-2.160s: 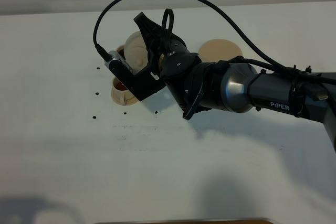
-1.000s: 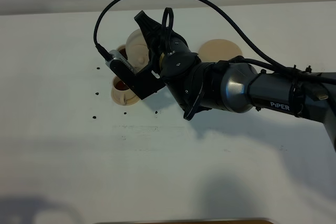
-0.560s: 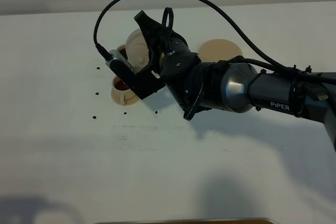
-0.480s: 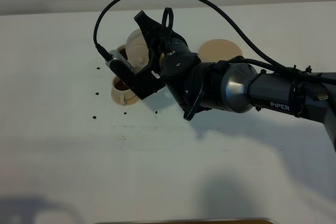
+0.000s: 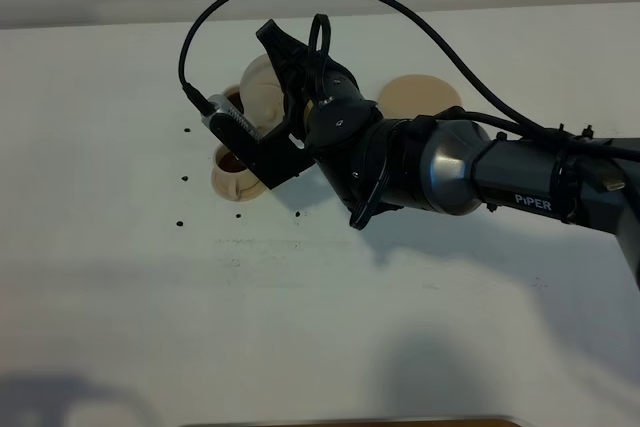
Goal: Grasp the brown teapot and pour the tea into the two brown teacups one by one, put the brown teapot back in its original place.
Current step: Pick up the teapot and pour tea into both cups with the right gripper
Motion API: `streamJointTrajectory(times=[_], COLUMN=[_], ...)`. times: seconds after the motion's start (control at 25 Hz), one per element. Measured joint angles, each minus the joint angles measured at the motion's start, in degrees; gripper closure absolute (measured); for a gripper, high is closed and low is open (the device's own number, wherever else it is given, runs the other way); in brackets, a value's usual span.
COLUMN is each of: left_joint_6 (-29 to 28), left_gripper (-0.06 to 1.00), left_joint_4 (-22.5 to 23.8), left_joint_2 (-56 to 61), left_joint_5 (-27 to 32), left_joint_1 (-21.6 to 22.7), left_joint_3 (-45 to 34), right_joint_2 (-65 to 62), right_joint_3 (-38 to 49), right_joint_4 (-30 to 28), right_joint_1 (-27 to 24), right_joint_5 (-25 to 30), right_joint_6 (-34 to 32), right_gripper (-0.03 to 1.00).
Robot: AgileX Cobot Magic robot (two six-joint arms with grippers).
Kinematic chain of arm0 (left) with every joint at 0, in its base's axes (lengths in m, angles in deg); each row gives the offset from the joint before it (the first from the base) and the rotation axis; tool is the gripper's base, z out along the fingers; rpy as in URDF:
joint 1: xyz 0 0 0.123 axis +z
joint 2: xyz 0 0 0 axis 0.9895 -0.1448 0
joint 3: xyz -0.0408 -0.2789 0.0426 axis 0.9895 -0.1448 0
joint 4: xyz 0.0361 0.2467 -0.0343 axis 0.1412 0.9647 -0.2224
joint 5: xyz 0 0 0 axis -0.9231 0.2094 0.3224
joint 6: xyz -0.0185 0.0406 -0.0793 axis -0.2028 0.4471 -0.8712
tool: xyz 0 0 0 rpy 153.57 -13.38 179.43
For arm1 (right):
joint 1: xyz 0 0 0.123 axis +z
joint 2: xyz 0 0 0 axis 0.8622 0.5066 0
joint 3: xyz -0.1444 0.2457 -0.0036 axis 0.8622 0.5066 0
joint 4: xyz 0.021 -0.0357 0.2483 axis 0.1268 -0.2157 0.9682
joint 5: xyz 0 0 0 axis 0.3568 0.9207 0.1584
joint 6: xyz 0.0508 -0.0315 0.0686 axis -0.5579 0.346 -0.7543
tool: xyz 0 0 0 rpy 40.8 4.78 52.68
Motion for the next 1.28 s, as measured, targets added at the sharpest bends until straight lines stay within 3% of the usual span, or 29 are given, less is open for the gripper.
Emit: streamJointTrajectory(times=[1.28], left_joint_6=[0.00], left_gripper=[0.35], left_joint_4=[0.00], left_joint_2=[0.00], left_joint_5=[0.00], left_joint_1=[0.00], left_joint_3=[0.00], right_joint_2=[0.00], right_joint_3=[0.00], right_joint_4=[0.67], right_joint_1=[0.75], right_joint_5=[-0.33], right_joint_6=[0.00], right_gripper=[0.88])
